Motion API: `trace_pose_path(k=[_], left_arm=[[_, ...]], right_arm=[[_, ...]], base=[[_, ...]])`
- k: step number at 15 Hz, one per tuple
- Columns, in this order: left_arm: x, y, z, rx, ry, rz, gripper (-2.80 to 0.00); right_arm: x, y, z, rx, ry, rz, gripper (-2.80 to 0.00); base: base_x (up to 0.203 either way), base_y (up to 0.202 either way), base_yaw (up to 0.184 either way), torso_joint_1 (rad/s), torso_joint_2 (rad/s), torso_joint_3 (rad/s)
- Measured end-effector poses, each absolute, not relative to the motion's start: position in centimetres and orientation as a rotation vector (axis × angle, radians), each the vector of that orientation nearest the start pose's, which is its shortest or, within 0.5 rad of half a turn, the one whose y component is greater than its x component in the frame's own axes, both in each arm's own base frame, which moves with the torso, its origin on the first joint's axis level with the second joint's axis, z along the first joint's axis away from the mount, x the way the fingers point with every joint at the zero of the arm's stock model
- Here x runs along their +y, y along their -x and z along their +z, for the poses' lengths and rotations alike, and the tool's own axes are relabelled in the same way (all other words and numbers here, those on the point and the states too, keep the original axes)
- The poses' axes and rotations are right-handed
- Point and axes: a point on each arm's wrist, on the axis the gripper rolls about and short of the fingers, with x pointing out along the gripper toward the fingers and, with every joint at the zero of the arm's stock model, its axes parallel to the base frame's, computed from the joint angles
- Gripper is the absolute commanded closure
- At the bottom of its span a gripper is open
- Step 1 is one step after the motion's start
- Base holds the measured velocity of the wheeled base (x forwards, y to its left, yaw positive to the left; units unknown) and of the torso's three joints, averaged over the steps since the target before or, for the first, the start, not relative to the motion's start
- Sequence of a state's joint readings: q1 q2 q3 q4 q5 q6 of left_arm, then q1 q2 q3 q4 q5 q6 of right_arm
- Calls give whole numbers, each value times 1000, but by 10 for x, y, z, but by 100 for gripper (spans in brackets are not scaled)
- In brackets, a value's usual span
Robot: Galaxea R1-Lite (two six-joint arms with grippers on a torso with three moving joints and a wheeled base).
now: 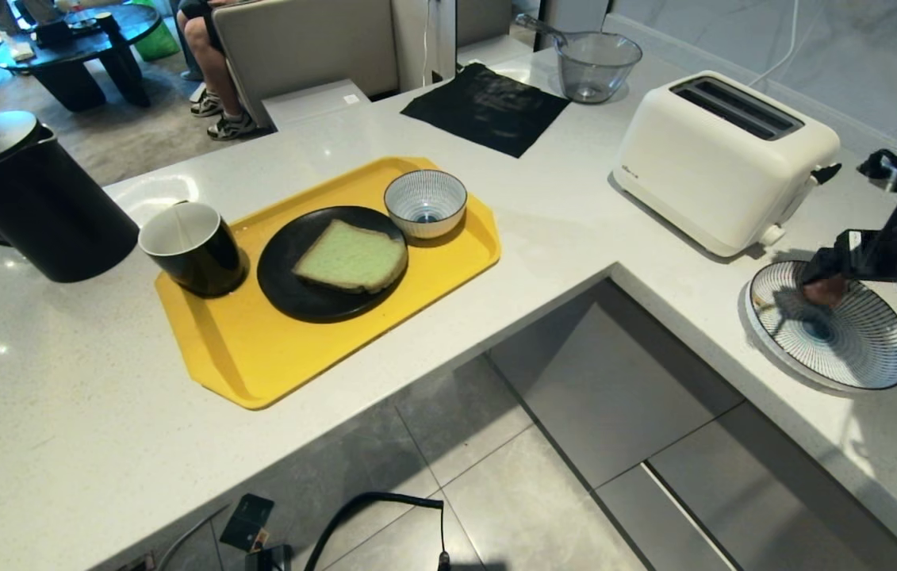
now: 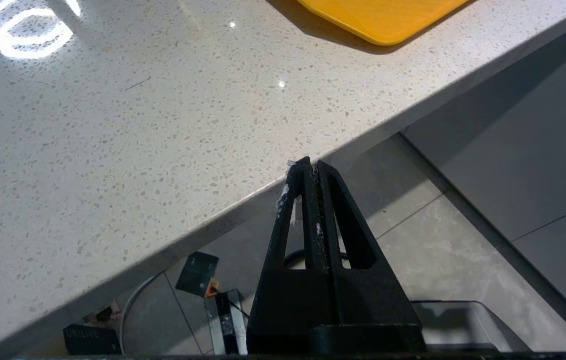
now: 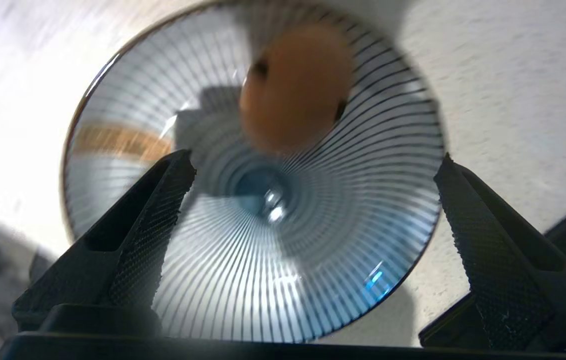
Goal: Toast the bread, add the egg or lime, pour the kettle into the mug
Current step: Pick up the egg
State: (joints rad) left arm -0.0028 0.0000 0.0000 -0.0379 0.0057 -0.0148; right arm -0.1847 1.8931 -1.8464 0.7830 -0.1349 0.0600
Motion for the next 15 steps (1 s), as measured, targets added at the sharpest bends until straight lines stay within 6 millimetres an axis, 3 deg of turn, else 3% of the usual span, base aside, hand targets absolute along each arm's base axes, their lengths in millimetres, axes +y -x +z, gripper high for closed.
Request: trace_pose_path(k=[3,5,15], left_arm=[[0,23,79,-38,15,2,0],[0,23,79,-38,15,2,0],[0,23,79,-38,15,2,0]], right_arm=[[-61,-321,276,855,12,-123,-280],[-60,-318,275,860,23,-84,-280],[-60,-349,261,871,-17,-110,-280]], base=[[0,0,0,0,0,0],[0,0,0,0,0,0],[0,0,0,0,0,0]])
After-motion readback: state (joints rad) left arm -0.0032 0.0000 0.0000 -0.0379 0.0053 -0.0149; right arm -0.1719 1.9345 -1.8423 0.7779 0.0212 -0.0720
